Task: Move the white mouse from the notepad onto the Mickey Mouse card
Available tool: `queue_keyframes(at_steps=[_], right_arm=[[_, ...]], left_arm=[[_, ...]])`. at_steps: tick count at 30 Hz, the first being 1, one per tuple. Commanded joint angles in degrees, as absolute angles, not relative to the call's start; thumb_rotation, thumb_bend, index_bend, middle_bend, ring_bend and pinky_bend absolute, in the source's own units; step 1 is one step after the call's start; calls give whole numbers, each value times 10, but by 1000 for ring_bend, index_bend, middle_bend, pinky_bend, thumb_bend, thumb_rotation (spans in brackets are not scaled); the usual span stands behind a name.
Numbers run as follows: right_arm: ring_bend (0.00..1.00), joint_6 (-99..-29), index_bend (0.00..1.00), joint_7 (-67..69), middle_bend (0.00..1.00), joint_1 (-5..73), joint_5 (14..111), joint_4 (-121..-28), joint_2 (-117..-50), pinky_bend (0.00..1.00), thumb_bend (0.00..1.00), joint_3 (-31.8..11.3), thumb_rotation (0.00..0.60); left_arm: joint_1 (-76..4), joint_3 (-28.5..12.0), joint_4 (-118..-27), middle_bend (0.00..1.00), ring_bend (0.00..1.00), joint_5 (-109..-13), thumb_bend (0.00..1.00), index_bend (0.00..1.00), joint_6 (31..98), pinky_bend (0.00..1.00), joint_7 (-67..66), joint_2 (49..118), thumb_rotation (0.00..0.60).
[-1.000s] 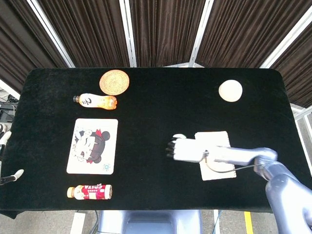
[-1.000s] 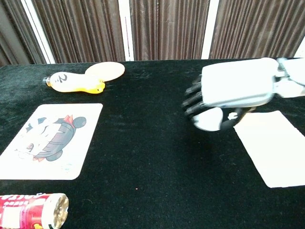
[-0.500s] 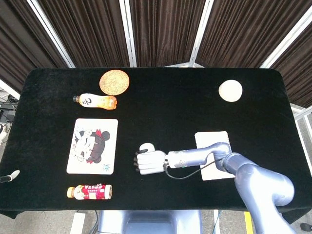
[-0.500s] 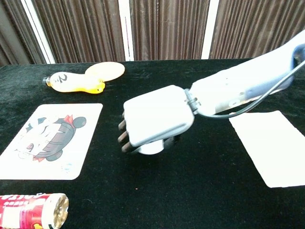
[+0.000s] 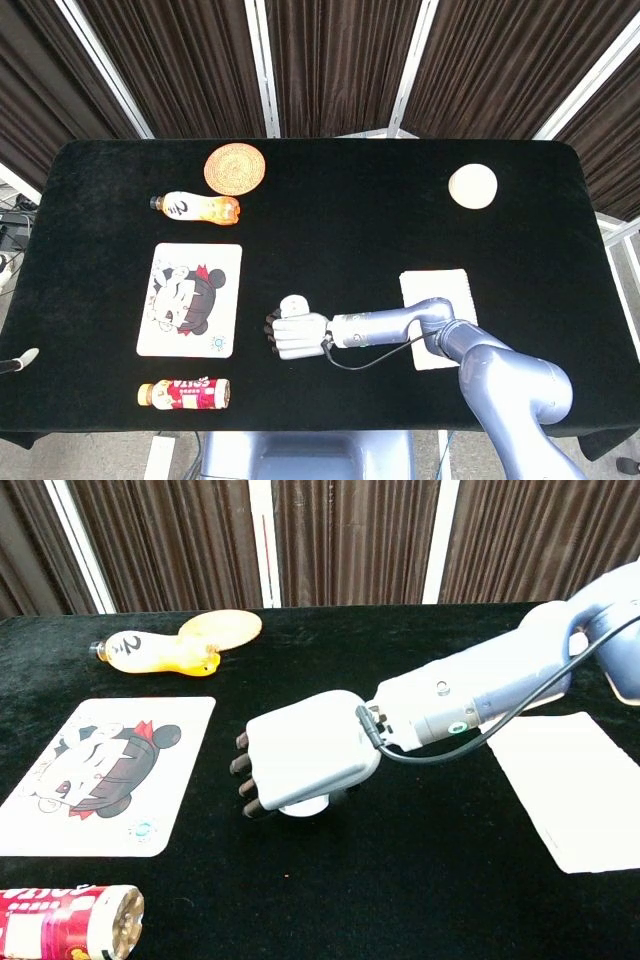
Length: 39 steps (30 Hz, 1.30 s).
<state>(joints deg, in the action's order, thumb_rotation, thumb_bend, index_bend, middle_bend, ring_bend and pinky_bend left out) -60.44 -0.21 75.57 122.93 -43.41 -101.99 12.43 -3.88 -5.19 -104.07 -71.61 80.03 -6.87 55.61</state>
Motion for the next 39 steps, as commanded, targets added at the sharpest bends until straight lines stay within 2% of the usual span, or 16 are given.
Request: queue_keyframes(at_steps=[1,8,12,18,23,25,30,39], right_arm=[[110,-607,95,-29,119,744,1214,-463,-998,214,0,120,600],[102,-650,95,-81,117,702,1185,-553,-907,208,0,114,600],[97,-696,95,-113,116,624,1122,-638,-820,196,0,106,600],[87,-771,94,-136,108,489,997,-760,-709,124,0,89,600],[1,-834,83,-133,14,386,917,-835,-650,8,0,88,600],[0,-872,69,-137,0,314,848,-903,-621,0,0,92,600],[0,-917,35,-174,0,243,802,-990,-610,0,0,85,600],[0,-944,17,-164,0,178,766,-1028,-623,0,0,65,600]], left_arm=[[-40,-52,-1040,0,0,-715,0,0,798,0,-70,557,600],[-41,-47,-1043,0,0,-722,0,0,800,0,-71,558,600],[-44,-41,-1045,0,0,-755,0,0,804,0,-67,557,600],[-87,-42,-1019,0,0,-839,0,0,782,0,-64,570,600],[-157,-45,-991,0,0,-916,0,0,723,0,-40,594,600],[-212,-44,-985,0,0,-986,0,0,681,0,-60,617,600],[-293,-51,-983,0,0,-1027,0,15,599,0,-104,654,600],[-396,-69,-945,1,0,-1012,10,100,478,0,-146,743,600]])
